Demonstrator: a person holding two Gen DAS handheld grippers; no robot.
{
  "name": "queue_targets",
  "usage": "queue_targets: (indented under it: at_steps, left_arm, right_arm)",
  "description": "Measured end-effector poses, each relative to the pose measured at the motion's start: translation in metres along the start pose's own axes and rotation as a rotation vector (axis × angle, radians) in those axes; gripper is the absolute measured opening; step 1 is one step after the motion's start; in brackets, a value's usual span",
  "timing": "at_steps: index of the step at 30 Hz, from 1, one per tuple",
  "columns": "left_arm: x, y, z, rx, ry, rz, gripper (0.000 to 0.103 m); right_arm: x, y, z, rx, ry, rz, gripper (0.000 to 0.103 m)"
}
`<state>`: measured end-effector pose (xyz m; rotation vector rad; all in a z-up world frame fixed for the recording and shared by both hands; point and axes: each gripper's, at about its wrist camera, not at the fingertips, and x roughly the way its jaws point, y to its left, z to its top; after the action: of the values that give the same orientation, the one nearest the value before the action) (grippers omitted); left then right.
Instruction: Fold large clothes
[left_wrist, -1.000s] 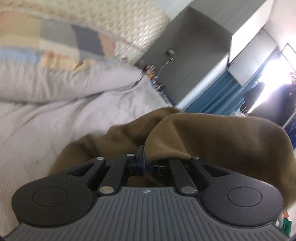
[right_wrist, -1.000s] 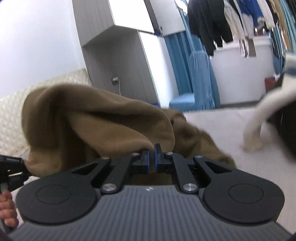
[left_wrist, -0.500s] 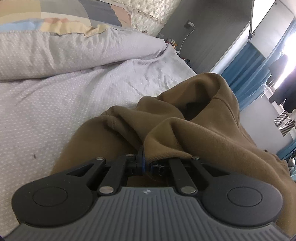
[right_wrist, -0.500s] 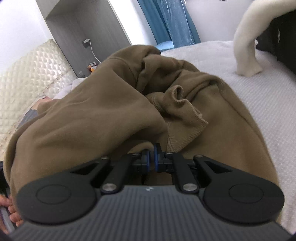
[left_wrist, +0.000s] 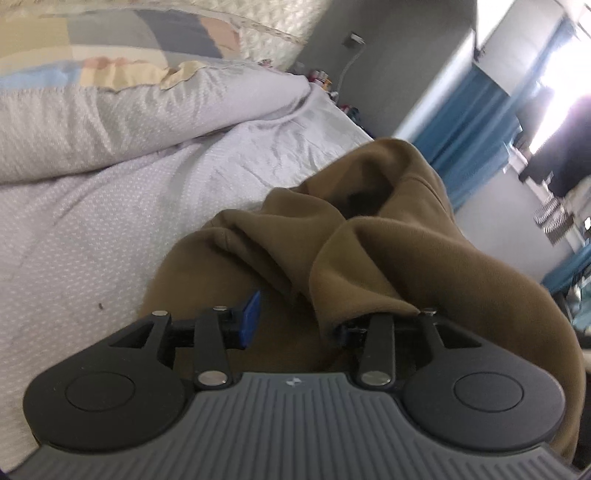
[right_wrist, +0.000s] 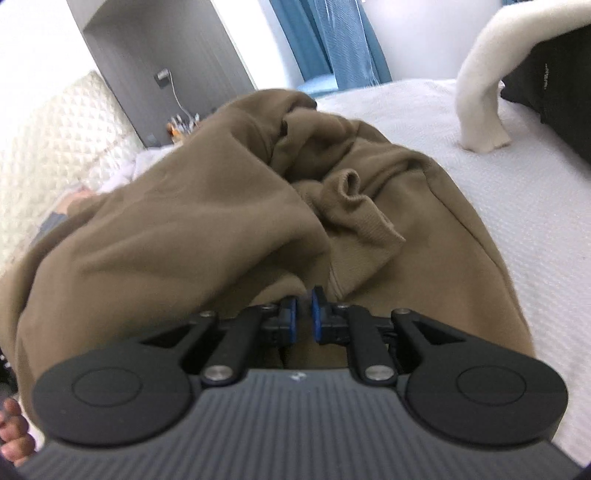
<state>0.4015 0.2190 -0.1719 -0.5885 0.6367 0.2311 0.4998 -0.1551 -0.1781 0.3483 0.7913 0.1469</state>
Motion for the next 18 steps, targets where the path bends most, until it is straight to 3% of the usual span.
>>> queue_targets:
  at_steps: [4,5,6,7,8,12,18]
  left_arm:
    - [-0.025,-0.008,-0.01,0.057,-0.017,0.04,0.051]
    - [-0.032,-0.008,-0.013,0.065,-0.025,0.051,0.052]
    - [-0.039,-0.007,-0.016,0.056,-0.03,0.049,0.054]
    - [-0.046,-0.003,-0.018,0.032,-0.038,0.031,0.058]
    - [-0.053,0.0,-0.02,0.014,-0.045,0.01,0.06]
    - [-0.08,-0.005,-0.02,0.039,-0.095,-0.01,0.061]
    - [-0.098,-0.028,-0.012,0.095,-0.165,-0.089,0.061]
  right_arm:
    - [-0.014,0.0,0.001,-0.013,0.024,-0.003,0.019]
    - [-0.017,0.001,0.001,-0.03,0.027,-0.006,0.031]
    - [-0.021,0.002,0.0,-0.047,0.028,-0.009,0.051]
    - [-0.026,0.003,-0.002,-0.056,0.022,-0.016,0.059]
    - [-0.031,0.002,-0.003,-0.06,0.008,-0.01,0.073]
    - [-0.053,0.0,0.0,-0.069,-0.048,0.031,0.072]
    - [-0.082,0.008,0.005,-0.128,-0.204,0.072,0.073]
